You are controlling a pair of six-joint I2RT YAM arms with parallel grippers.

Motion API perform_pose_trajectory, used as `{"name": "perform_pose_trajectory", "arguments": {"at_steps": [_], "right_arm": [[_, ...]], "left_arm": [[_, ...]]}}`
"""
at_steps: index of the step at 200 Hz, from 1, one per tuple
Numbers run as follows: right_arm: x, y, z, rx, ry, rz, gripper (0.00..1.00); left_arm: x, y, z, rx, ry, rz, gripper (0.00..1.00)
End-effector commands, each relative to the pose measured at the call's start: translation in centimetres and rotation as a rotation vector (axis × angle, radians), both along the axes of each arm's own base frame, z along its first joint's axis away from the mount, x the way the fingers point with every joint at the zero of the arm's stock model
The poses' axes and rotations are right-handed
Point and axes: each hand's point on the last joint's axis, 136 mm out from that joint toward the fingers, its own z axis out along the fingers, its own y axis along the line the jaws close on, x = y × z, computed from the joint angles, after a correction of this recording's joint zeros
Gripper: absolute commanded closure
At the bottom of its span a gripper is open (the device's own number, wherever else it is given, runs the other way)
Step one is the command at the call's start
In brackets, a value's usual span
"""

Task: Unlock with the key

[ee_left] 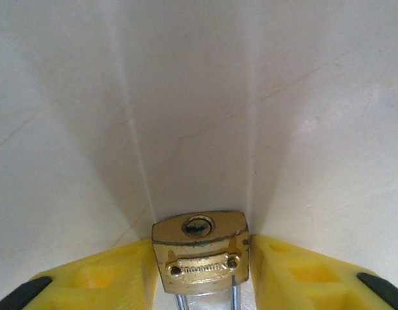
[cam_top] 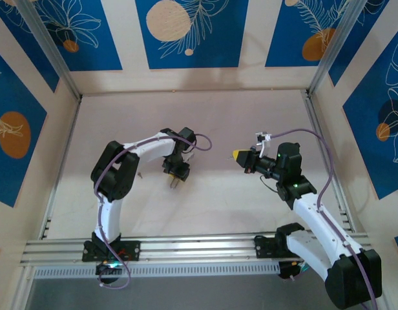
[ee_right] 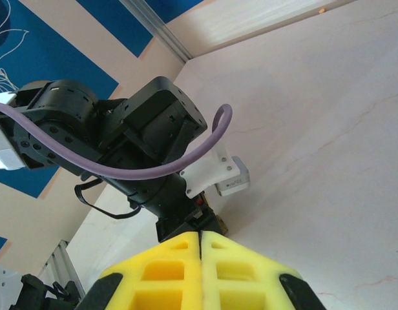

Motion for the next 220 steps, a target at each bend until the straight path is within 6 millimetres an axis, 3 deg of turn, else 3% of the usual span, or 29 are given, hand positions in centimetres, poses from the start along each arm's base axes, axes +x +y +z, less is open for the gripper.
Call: {"name": "perform_pose_trajectory", "arguments": {"at_steps": [1, 43, 85, 143, 179, 220], "right_arm": [[-0.4, 0.0, 0.2, 0.007, 0.001, 0.007, 1.0], [-0.3, -0.1, 0.1, 0.001, 0.004, 0.005, 1.0], [-0.4, 0.0, 0.3, -0.003, 0.001, 0.011, 1.0], [-0.5, 0.0, 0.3, -0.003, 0.004, 0.011, 1.0], [-0.4, 0.0, 0.1, -0.005, 0.014, 0.01, 1.0], [-0.3, 0.0, -1.2, 0.001, 0.052, 0.005, 1.0]], "left_arm": [[-0.4, -0.1, -0.7, 0.003, 0.011, -0.06, 0.56], [-0.6, -0.3, -0.7, -0.012, 0.016, -0.014, 0.52], [-0.7, 0.6, -1.9, 0.031, 0.022, 0.017, 0.51], [-0.7, 1.8, -2.7, 0.082, 0.007, 0.003, 0.69], [-0.6, 0.8, -1.6, 0.032, -0.005, -0.047, 0.77], [0.3, -2.3, 2.0, -0.124, -0.094, -0.118, 0.77]]}}
